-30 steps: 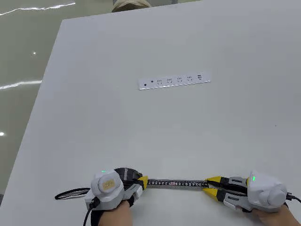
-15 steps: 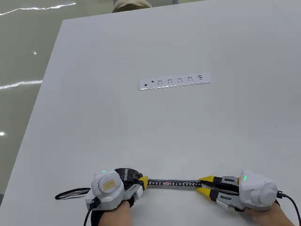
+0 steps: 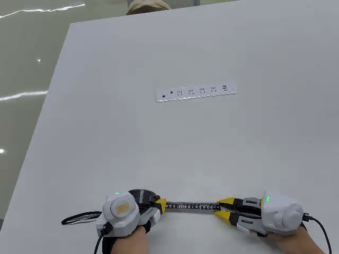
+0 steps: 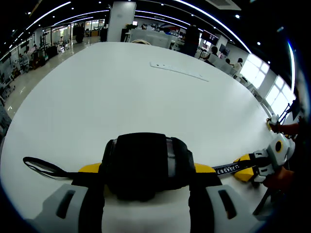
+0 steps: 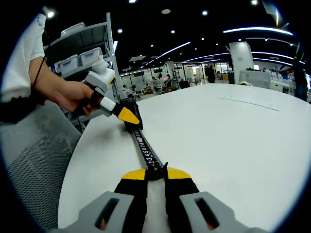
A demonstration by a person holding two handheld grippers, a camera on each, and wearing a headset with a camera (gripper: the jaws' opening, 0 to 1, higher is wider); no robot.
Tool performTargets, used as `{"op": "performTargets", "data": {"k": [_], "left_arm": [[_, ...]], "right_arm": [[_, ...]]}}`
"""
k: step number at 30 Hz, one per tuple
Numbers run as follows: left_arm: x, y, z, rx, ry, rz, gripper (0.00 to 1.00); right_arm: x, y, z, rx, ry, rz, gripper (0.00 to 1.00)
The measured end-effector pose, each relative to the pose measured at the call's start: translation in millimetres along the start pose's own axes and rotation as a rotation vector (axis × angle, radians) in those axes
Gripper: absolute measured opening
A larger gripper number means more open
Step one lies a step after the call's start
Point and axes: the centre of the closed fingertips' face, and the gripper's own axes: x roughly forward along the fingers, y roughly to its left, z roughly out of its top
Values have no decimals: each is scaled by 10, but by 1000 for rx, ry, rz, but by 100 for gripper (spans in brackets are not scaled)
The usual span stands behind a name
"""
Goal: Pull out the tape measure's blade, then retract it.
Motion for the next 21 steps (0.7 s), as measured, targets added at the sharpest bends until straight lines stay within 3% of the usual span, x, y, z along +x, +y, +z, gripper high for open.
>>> {"op": "performTargets", "data": {"k": [21], "left_arm": [[-1,-7,-2,3,-3,-4,69]], "right_arm": [[191,74,44,10,1,23,12]]}}
